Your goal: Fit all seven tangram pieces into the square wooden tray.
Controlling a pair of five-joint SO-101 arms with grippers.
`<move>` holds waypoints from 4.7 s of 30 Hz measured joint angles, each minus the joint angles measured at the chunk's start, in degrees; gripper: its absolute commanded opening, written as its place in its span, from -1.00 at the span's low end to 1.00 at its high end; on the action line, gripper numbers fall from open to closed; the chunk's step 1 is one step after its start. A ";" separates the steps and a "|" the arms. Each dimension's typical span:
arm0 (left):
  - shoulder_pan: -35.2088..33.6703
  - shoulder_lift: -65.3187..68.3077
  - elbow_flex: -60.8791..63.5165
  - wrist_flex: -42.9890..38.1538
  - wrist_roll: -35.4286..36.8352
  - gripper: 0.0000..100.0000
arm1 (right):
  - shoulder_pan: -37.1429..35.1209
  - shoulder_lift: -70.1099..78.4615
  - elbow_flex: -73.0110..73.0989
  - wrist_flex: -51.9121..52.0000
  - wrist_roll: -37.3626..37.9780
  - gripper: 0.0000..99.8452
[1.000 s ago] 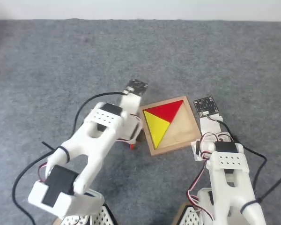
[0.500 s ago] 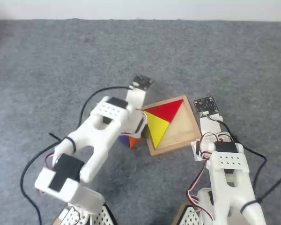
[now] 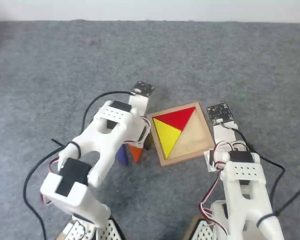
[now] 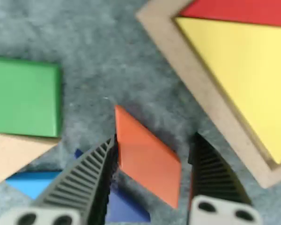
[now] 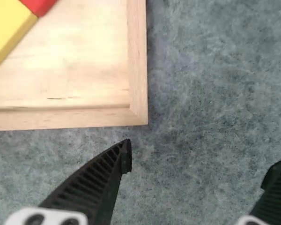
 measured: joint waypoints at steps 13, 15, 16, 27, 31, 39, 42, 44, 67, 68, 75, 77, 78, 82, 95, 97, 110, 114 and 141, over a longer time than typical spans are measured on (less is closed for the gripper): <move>0.62 -0.09 0.09 3.78 0.00 -0.52 | 0.00 0.00 0.00 0.00 0.00 -0.13; 0.09 -0.09 0.09 3.87 0.00 -0.52 | 0.00 0.00 0.00 0.00 0.00 -0.13; 0.00 -0.09 0.18 3.96 0.00 -0.52 | 0.00 0.00 0.00 0.00 0.00 -0.13; 3.69 -0.79 1.49 2.29 -0.09 -0.74 | 0.00 0.00 0.00 0.00 0.00 -0.13; 4.31 -0.79 1.49 2.29 -0.09 -0.74 | 0.00 0.00 0.00 0.00 0.00 -0.13; 3.52 -0.88 1.49 4.22 -4.31 -0.43 | 0.00 0.00 0.00 0.44 0.00 -0.13; 3.60 -3.96 3.08 5.71 -7.30 -0.43 | 0.00 0.00 0.00 0.70 0.00 -0.13; 3.60 -8.09 4.31 6.15 -8.44 -0.43 | 0.00 0.00 0.00 0.70 0.00 -0.13; -1.14 -26.02 25.76 -6.07 -18.73 -0.43 | 0.00 0.00 0.00 0.26 0.00 -0.13; -1.41 -26.02 26.29 -6.59 -19.34 -0.43 | 0.00 0.00 0.18 -0.18 -0.18 -0.13; -1.85 -26.46 28.84 -8.35 -19.52 -0.44 | 0.00 0.00 0.79 -1.05 -0.44 -0.13; -1.67 -26.46 28.84 -8.44 -19.52 -0.45 | 0.00 0.00 0.79 -1.05 -0.44 -0.13; -1.05 -26.46 28.84 -8.44 -19.52 -0.48 | 0.00 0.00 0.79 -1.05 -0.44 -0.13; 3.16 -26.46 28.84 -8.44 -17.67 -0.53 | 0.00 0.00 0.79 -1.05 -0.44 -0.13; 5.89 -26.64 29.10 -8.00 -14.15 -0.77 | 0.00 0.00 0.79 -1.05 -0.44 -0.13; 5.98 -26.73 29.10 -7.91 -14.15 -0.82 | 0.00 0.00 0.79 -1.05 -0.44 -0.13; 5.98 -27.25 28.31 -6.77 -14.15 -0.87 | 0.00 0.00 0.79 -1.05 -0.44 -0.13; 5.63 -27.43 25.23 -4.22 -14.24 -0.70 | 0.00 0.00 0.79 -1.05 -0.44 -0.13; -1.67 -27.52 26.11 -4.48 -17.05 -0.63 | 0.00 -0.18 0.79 -1.05 -0.44 -0.13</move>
